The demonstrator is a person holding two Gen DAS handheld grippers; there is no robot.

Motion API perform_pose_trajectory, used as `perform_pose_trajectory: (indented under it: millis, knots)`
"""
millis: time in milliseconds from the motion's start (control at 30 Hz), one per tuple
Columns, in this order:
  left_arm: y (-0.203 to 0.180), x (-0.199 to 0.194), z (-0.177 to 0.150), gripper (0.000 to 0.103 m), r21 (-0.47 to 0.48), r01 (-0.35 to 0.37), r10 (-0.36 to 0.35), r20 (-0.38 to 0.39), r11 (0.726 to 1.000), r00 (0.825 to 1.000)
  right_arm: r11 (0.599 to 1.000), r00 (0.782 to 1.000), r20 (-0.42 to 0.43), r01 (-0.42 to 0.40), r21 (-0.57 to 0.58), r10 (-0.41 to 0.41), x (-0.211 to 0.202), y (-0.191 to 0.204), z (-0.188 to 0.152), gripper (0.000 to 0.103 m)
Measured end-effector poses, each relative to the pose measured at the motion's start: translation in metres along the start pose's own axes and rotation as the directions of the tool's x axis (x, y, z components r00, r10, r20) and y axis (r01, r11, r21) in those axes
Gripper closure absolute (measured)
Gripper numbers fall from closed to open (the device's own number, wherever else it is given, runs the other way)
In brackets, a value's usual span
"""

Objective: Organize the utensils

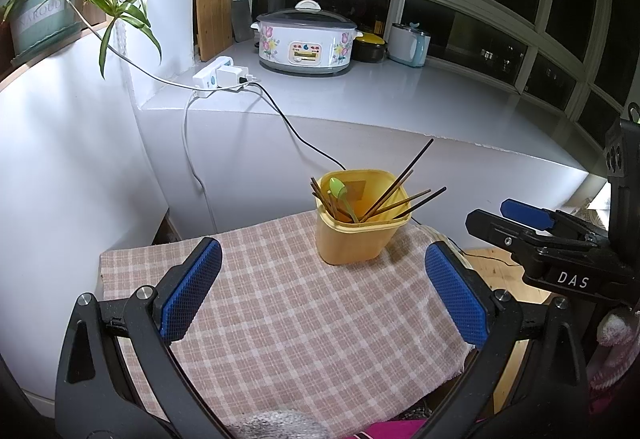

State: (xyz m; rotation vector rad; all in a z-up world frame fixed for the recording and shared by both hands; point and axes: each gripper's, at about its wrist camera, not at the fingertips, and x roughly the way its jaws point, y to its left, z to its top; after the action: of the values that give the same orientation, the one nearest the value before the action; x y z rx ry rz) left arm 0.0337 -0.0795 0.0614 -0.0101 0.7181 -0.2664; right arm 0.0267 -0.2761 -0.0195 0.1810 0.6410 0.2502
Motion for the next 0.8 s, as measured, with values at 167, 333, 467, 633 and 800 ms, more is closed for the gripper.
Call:
perform_pose_trajectory:
  millis: [167, 333, 467, 633, 800]
  knots:
    - [-0.0018, 0.0009, -0.0014, 0.0, -0.006, -0.003, 0.003, 0.003, 1.0, 1.0, 1.0, 1.0, 0.0, 0.002, 0.003, -0.002, 0.0007, 0.0002, 0.0, 0.023]
    - [-0.002, 0.0012, -0.0019, 0.0, -0.006, -0.001, 0.001, 0.003, 1.0, 1.0, 1.0, 1.0, -0.001, 0.004, 0.007, -0.004, 0.001, -0.0006, -0.0003, 0.023]
    - [-0.0008, 0.0015, -0.0014, 0.0, -0.011, 0.0, 0.0, 0.004, 1.0, 1.0, 1.0, 1.0, -0.002, 0.007, 0.014, -0.007, 0.0009, -0.0015, -0.0014, 0.023]
    - [-0.0003, 0.0014, -0.0015, 0.0, -0.014, -0.002, 0.003, 0.004, 1.0, 1.0, 1.0, 1.0, -0.002, 0.008, 0.015, -0.008, 0.0004, -0.0018, -0.0016, 0.023]
    - [-0.0032, 0.0014, -0.0021, 0.0, -0.021, -0.012, 0.012, 0.008, 1.0, 1.0, 1.0, 1.0, -0.004, 0.01, 0.018, -0.01, 0.0001, -0.002, -0.0027, 0.023]
